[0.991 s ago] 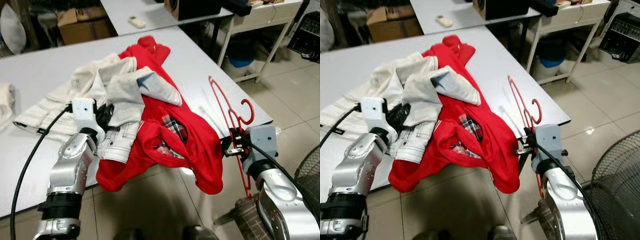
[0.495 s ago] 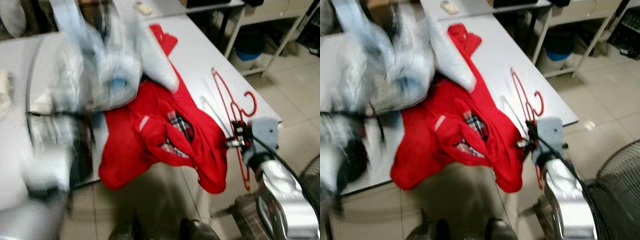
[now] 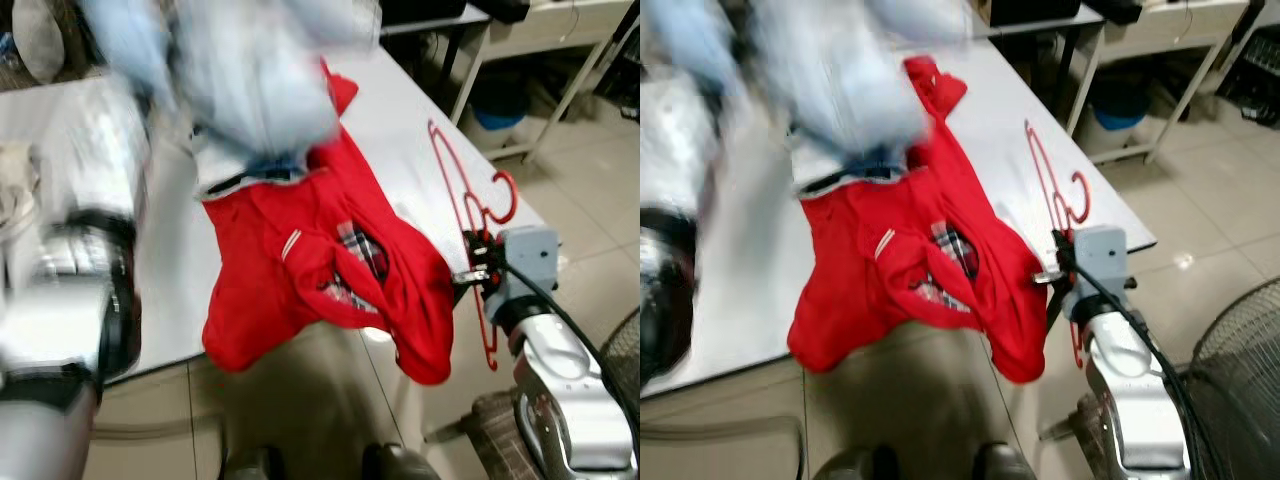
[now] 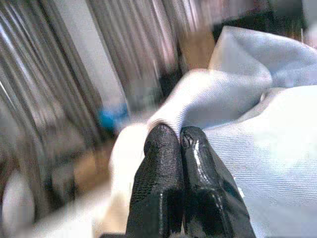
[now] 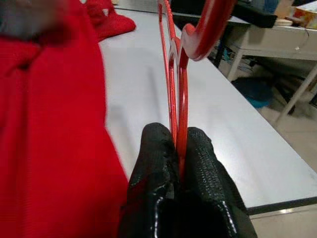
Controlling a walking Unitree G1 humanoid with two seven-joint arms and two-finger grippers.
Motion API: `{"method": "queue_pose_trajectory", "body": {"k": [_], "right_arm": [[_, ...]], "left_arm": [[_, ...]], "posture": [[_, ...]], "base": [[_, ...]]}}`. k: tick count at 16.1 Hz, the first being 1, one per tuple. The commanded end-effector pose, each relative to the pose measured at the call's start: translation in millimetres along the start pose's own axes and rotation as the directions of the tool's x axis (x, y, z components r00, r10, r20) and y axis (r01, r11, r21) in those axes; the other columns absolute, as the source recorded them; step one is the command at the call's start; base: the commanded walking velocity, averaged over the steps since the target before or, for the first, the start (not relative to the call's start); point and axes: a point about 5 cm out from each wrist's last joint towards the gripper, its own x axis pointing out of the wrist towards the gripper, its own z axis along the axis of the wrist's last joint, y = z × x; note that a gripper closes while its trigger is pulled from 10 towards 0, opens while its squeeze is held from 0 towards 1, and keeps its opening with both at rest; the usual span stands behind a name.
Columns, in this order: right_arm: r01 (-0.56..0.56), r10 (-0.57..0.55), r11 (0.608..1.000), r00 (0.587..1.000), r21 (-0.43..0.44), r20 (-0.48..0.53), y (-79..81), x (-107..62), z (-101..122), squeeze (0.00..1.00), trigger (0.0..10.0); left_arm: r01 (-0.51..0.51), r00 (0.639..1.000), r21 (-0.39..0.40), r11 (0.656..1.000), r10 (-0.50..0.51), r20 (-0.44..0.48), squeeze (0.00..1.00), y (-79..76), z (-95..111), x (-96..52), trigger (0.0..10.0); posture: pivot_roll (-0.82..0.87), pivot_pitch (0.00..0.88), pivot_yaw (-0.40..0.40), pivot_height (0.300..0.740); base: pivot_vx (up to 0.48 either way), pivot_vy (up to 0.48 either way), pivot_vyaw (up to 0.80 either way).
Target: Hang hanger
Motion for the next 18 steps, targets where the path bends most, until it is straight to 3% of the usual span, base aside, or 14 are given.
{"method": "queue_pose_trajectory", "body": {"k": [1, 2, 3, 4, 5, 7, 8, 10, 11, 13, 14, 16, 17, 18], "right_arm": [[-0.009, 0.009, 1.000, 1.000, -0.006, -0.006, 0.8, 0.0, -2.7, 0.00, 10.0], [-0.021, 0.021, 1.000, 1.000, -0.007, -0.011, 2.7, 0.5, -4.4, 0.00, 10.0], [-0.029, 0.029, 1.000, 0.999, -0.007, -0.014, 3.9, 0.5, -5.1, 0.00, 10.0], [-0.045, 0.045, 0.999, 0.999, -0.009, -0.016, 6.0, 1.7, -5.7, 0.00, 10.0], [-0.054, 0.053, 0.998, 0.998, -0.012, -0.014, 7.0, 3.2, -5.5, 0.00, 10.0], [-0.056, 0.056, 0.998, 0.998, -0.019, -0.007, 6.5, 5.7, -4.4, 0.00, 10.0], [-0.042, 0.042, 0.999, 0.999, -0.025, 0.011, 3.7, 9.0, -1.8, 0.00, 10.0], [-0.021, 0.021, 0.999, 0.999, -0.026, 0.026, 0.7, 9.5, -0.5, 0.00, 10.0], [-0.015, 0.015, 1.000, 1.000, -0.023, 0.027, 0.3, 8.7, -1.0, 0.00, 10.0], [-0.013, 0.013, 1.000, 1.000, -0.011, 0.021, 2.3, 6.4, -3.9, 0.00, 10.0], [-0.017, 0.017, 1.000, 1.000, -0.009, 0.018, 4.6, 5.8, -5.5, 0.00, 10.0], [-0.023, 0.023, 1.000, 1.000, -0.012, 0.018, 6.7, 5.8, -5.9, 0.00, 10.0], [-0.026, 0.026, 1.000, 1.000, -0.011, 0.014, 6.6, 5.8, -6.2, 0.00, 10.0], [-0.027, 0.027, 1.000, 1.000, -0.011, 0.011, 6.2, 5.3, -6.7, 0.00, 10.0]], "left_arm": [[-0.024, 1.000, 0.110, 0.994, 0.023, 0.007, 0.00, 11.2, 6.1, -0.1, 0.0], [-0.034, 0.996, 0.192, 0.981, 0.050, -0.079, 0.00, 16.8, -15.9, -14.2, 0.0], [-0.054, 0.991, 0.215, 0.975, 0.079, -0.111, 0.00, 22.4, -24.2, -21.0, 0.0], [-0.095, 0.975, 0.216, 0.972, 0.135, -0.176, 0.00, 33.6, -36.1, -30.8, 0.0], [-0.130, 0.969, 0.189, 0.973, 0.165, -0.183, 0.00, 43.0, -35.4, -32.7, 0.0], [-0.186, 0.972, 0.143, 0.972, 0.203, -0.115, 0.00, 55.1, -16.9, -24.2, 0.0], [-0.292, 0.956, 0.081, 0.953, 0.290, 0.035, 0.00, 78.8, 23.1, -11.5, 0.0], [-0.362, 0.926, 0.114, 0.925, 0.343, 0.159, 0.00, 95.1, 50.2, -9.9, 0.0], [-0.366, 0.926, 0.147, 0.919, 0.344, 0.156, 0.00, 97.0, 49.4, -11.5, 0.0], [-0.273, 0.962, 0.165, 0.948, 0.274, 0.015, 0.00, 79.3, 15.0, -17.5, 0.0], [-0.174, 0.976, 0.189, 0.966, 0.195, -0.101, 0.00, 61.0, -11.5, -23.2, 0.0], [-0.044, 0.964, 0.197, 0.979, 0.094, -0.250, 0.00, 35.8, -46.2, -36.3, 0.0], [0.007, 0.941, 0.224, 0.975, 0.069, -0.330, 0.00, 29.5, -61.9, -45.5, 6.3], [0.056, 0.914, 0.187, 0.981, 0.025, -0.406, 0.00, 30.5, -72.8, -54.3, 10.0]], "posture": [[-0.18, 0.090, 0.037, 0.740], [-0.18, 0.081, 0.035, 0.740], [-0.18, 0.079, 0.034, 0.740], [-0.18, 0.069, 0.022, 0.740], [-0.18, 0.064, 0.017, 0.740], [-0.18, 0.059, 0.010, 0.740], [-0.17, 0.051, 0.010, 0.740], [-0.17, 0.043, 0.022, 0.740], [-0.17, 0.042, 0.033, 0.740], [-0.17, 0.044, 0.039, 0.740], [-0.17, 0.044, 0.043, 0.740], [-0.18, 0.048, 0.048, 0.740], [-0.18, 0.052, 0.049, 0.740], [-0.18, 0.052, 0.053, 0.740]], "base": [[0.000, 0.000, 0.00], [0.000, 0.000, 0.00], [0.000, 0.000, 0.00], [0.000, 0.000, 0.00], [0.000, 0.000, 0.00], [0.000, 0.000, 0.00], [0.000, 0.000, 0.00], [0.000, 0.000, 0.00], [0.000, 0.000, 0.00], [0.000, 0.000, 0.00], [0.000, 0.000, 0.00], [0.000, 0.000, 0.00], [0.000, 0.000, 0.00], [0.000, 0.000, 0.00]]}}
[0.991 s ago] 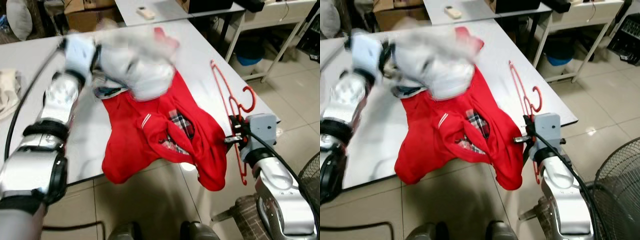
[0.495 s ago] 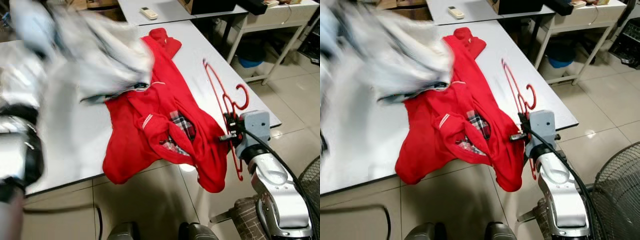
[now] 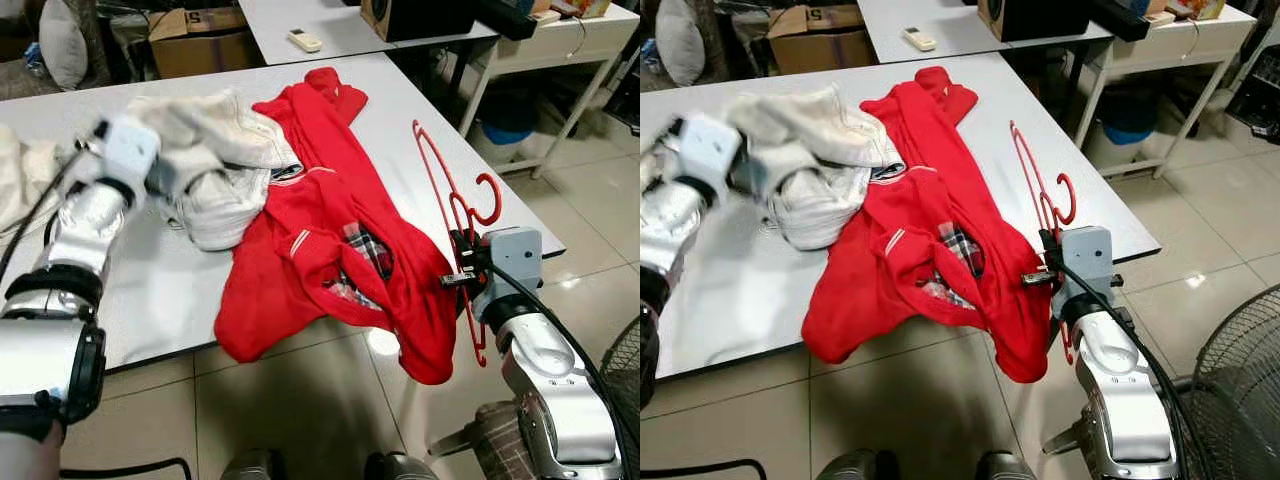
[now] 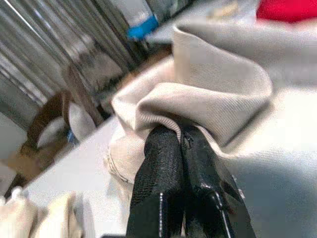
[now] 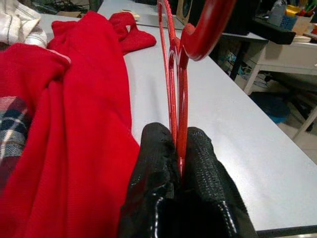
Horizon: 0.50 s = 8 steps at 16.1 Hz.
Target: Hang hanger
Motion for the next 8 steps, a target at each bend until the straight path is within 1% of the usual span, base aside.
{"method": "queue_pose_trajectory", "body": {"k": [1, 2, 3, 4, 5, 6, 7, 8], "right_arm": [[0.002, -0.002, 1.000, 1.000, -0.012, -0.006, -0.7, -2.0, -1.8, 0.00, 10.0], [0.013, -0.013, 1.000, 1.000, -0.006, -0.003, -2.7, -2.4, -0.8, 0.00, 10.0], [0.026, -0.026, 1.000, 1.000, 0.003, 0.001, -5.1, -2.7, 0.2, 0.00, 10.0], [0.029, -0.029, 1.000, 1.000, 0.005, 0.001, -5.9, -2.7, 0.6, 0.00, 10.0], [0.040, -0.040, 0.999, 0.999, 0.011, 0.004, -8.0, -2.9, 2.3, 0.00, 10.0], [0.042, -0.042, 0.999, 0.999, 0.017, 0.009, -9.6, -1.7, 6.0, 0.00, 10.0], [0.041, -0.041, 0.999, 0.999, 0.016, 0.015, -11.0, 0.6, 10.9, 0.00, 10.0], [0.043, -0.043, 0.999, 0.999, 0.009, 0.013, -12.8, 2.1, 14.1, 0.00, 10.0]], "left_arm": [[0.064, 0.997, -0.012, 0.998, -0.065, -0.045, 0.00, 2.5, -7.5, -3.3, 10.0], [0.104, 0.994, -0.118, 0.988, -0.105, -0.006, 1.00, 10.4, -5.7, -6.0, 10.0], [0.123, 0.991, -0.247, 0.961, -0.108, 0.075, 1.00, 19.5, 1.2, -7.3, 10.0], [0.137, 0.988, -0.291, 0.947, -0.109, 0.109, 1.00, 21.8, 4.0, -7.7, 10.0], [0.211, 0.970, -0.382, 0.900, -0.143, 0.199, 1.00, 22.0, 10.8, -8.4, 10.0], [0.298, 0.942, -0.410, 0.862, -0.195, 0.273, 1.00, 18.1, 14.3, -11.9, 10.0], [0.347, 0.919, -0.453, 0.821, -0.202, 0.338, 1.00, 14.9, 17.4, -17.7, 10.0], [0.379, 0.901, -0.506, 0.775, -0.186, 0.391, 1.00, 11.7, 22.2, -24.7, 10.0]], "posture": [[-0.18, 0.052, 0.053, 0.740], [-0.19, 0.049, 0.064, 0.740], [-0.19, 0.046, 0.065, 0.740], [-0.19, 0.045, 0.064, 0.740], [-0.19, 0.042, 0.062, 0.740], [-0.18, 0.035, 0.054, 0.740], [-0.18, 0.031, 0.048, 0.740], [-0.18, 0.027, 0.043, 0.740]], "base": [[0.000, 0.000, 0.00], [0.000, 0.000, 0.00], [0.000, 0.000, 0.00], [0.000, 0.000, 0.00], [0.000, 0.000, 0.00], [0.000, 0.000, 0.00], [0.000, 0.000, 0.00], [0.000, 0.000, 0.00]]}}
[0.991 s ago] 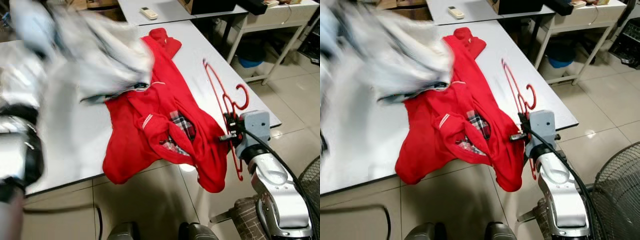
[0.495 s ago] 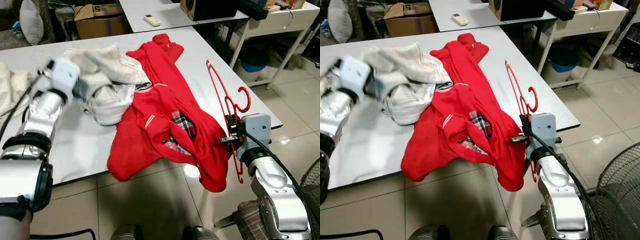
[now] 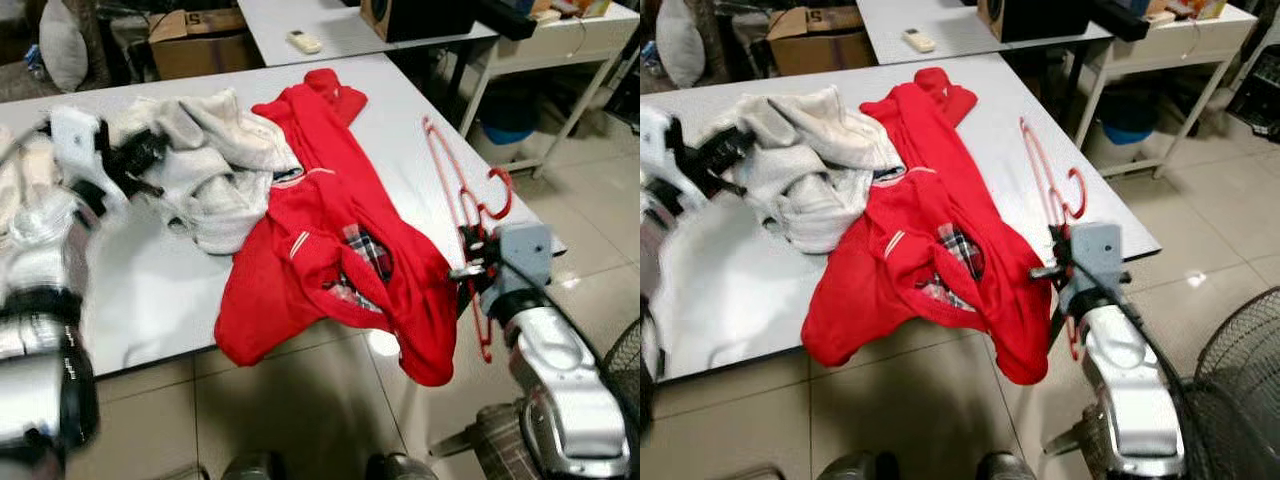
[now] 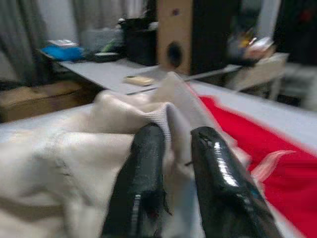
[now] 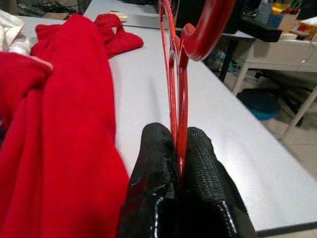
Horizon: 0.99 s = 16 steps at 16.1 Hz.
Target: Hang hanger
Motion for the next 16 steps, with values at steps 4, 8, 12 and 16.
{"method": "queue_pose_trajectory", "body": {"k": [4, 8, 12, 16], "right_arm": [[-0.050, 0.049, 0.995, 0.999, 0.092, 0.010, 1.7, -2.8, 13.8, 0.00, 10.0], [-0.069, 0.069, 0.998, 0.995, 0.001, 0.070, 5.4, -10.4, 22.7, 0.00, 10.0], [-0.058, 0.053, 0.996, 0.996, 0.072, 0.070, 11.7, -17.5, 20.9, 0.00, 10.0], [-0.068, 0.062, 0.989, 0.997, 0.134, 0.045, 15.8, -24.8, 14.1, 0.00, 10.0]], "left_arm": [[0.079, 0.993, -0.014, 0.997, -0.078, 0.087, 1.00, -24.9, 22.1, -19.1, 10.0], [0.168, 0.974, -0.107, 0.980, -0.148, 0.169, 1.00, -79.4, 37.9, -17.7, 10.0], [0.156, 0.987, -0.073, 0.985, -0.153, 0.046, 0.00, -135.4, -6.5, -19.9, 10.0], [0.127, 0.991, -0.103, 0.986, -0.132, -0.038, 0.00, -145.2, -30.7, -32.3, 10.0]], "posture": [[-0.18, 0.023, 0.035, 0.740], [-0.19, 0.027, 0.058, 0.740], [-0.20, 0.031, 0.080, 0.740], [-0.20, 0.033, 0.078, 0.740]], "base": [[0.000, 0.000, 0.00], [0.000, 0.000, 0.00], [0.000, 0.000, 0.00], [0.000, 0.319, -0.56]]}}
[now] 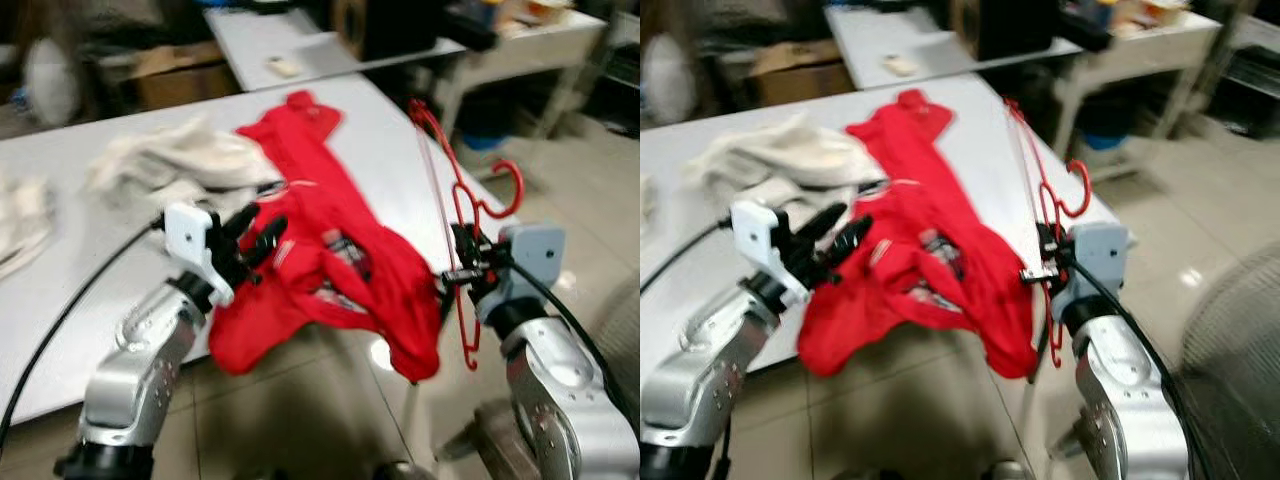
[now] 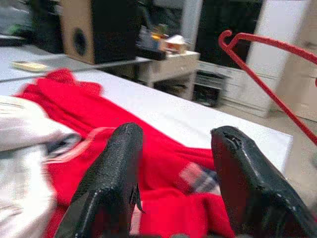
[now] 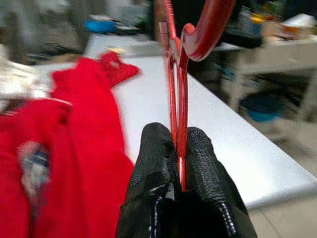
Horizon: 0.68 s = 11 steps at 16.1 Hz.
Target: Hang hanger
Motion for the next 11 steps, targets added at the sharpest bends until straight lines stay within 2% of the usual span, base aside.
{"method": "queue_pose_trajectory", "body": {"k": [1, 2, 3, 4, 6, 7, 8, 9, 10, 11], "right_arm": [[0.020, -0.020, 1.000, 1.000, -0.020, 0.003, -1.2, -3.3, 1.2, 0.00, 10.0], [0.020, -0.020, 1.000, 1.000, -0.020, 0.003, -1.2, -3.3, 1.2, 0.00, 10.0], [0.029, -0.029, 0.999, 1.000, -0.034, -0.003, -2.6, -4.2, -0.9, 0.00, 10.0], [0.017, -0.017, 1.000, 1.000, -0.011, -0.022, -2.5, -3.1, -3.1, 0.00, 10.0], [0.009, -0.009, 1.000, 1.000, -0.027, -0.019, -4.0, -1.2, -2.7, 0.00, 10.0], [0.009, -0.011, 0.997, 1.000, -0.082, -0.022, -6.2, 0.8, -2.7, 0.00, 10.0], [0.004, -0.008, 0.994, 0.999, -0.113, -0.033, -6.9, 2.0, -3.6, 0.00, 10.0], [0.000, -0.006, 0.992, 0.999, -0.129, -0.041, -7.3, 2.6, -4.3, 0.00, 10.0], [-0.023, 0.016, 0.988, 0.999, -0.151, -0.049, -7.8, 3.2, -4.8, 0.00, 10.0], [-0.031, 0.024, 0.988, 0.999, -0.151, -0.048, -8.7, 2.2, -4.4, 0.00, 10.0]], "left_arm": [[-0.033, 0.999, 0.048, 0.998, 0.034, -0.020, 0.00, 3.5, -5.8, -7.0, 10.0], [-0.033, 0.999, 0.048, 0.998, 0.034, -0.020, 0.00, 3.5, -5.8, -7.0, 10.0], [-0.047, 0.997, 0.087, 0.995, 0.052, -0.056, 0.00, 3.1, -15.5, -13.0, 10.0], [-0.055, 0.996, 0.082, 0.995, 0.061, -0.064, 0.00, -0.5, -18.9, -13.5, 10.0], [-0.044, 0.997, 0.060, 0.997, 0.047, -0.058, 0.00, -4.4, -18.6, -10.1, 10.0], [-0.015, 0.998, 0.088, 0.996, 0.020, -0.054, 0.00, -4.5, -16.5, -7.8, 10.0], [0.019, 0.999, 0.094, 0.995, -0.015, -0.050, 0.99, -5.1, -14.7, -6.7, 10.0], [0.041, 0.998, 0.094, 0.995, -0.037, -0.047, 0.99, -5.5, -13.6, -6.2, 10.0], [0.088, 0.991, 0.156, 0.984, -0.071, -0.110, 1.00, -3.4, -17.0, -3.5, 10.0], [0.065, 0.986, 0.231, 0.971, -0.028, -0.162, 1.00, 5.3, -20.3, 1.3, 10.0]], "posture": [[-0.20, 0.037, 0.070, 0.740], [-0.20, 0.037, 0.070, 0.740], [-0.20, 0.041, 0.064, 0.740], [-0.20, 0.045, 0.058, 0.740], [-0.19, 0.048, 0.058, 0.740], [-0.19, 0.050, 0.062, 0.740], [-0.19, 0.052, 0.064, 0.740], [-0.19, 0.052, 0.064, 0.740], [-0.20, 0.050, 0.068, 0.740], [-0.20, 0.048, 0.071, 0.740]], "base": [[0.000, -0.480, -0.74], [0.000, -0.480, -0.74], [0.000, -0.480, -0.53], [0.000, -0.480, 0.00], [0.000, 0.000, 0.00], [0.000, 0.000, 0.00], [0.000, 0.000, 0.00], [0.000, 0.000, 0.00], [0.000, 0.000, 0.00], [0.000, 0.000, 0.00]]}}
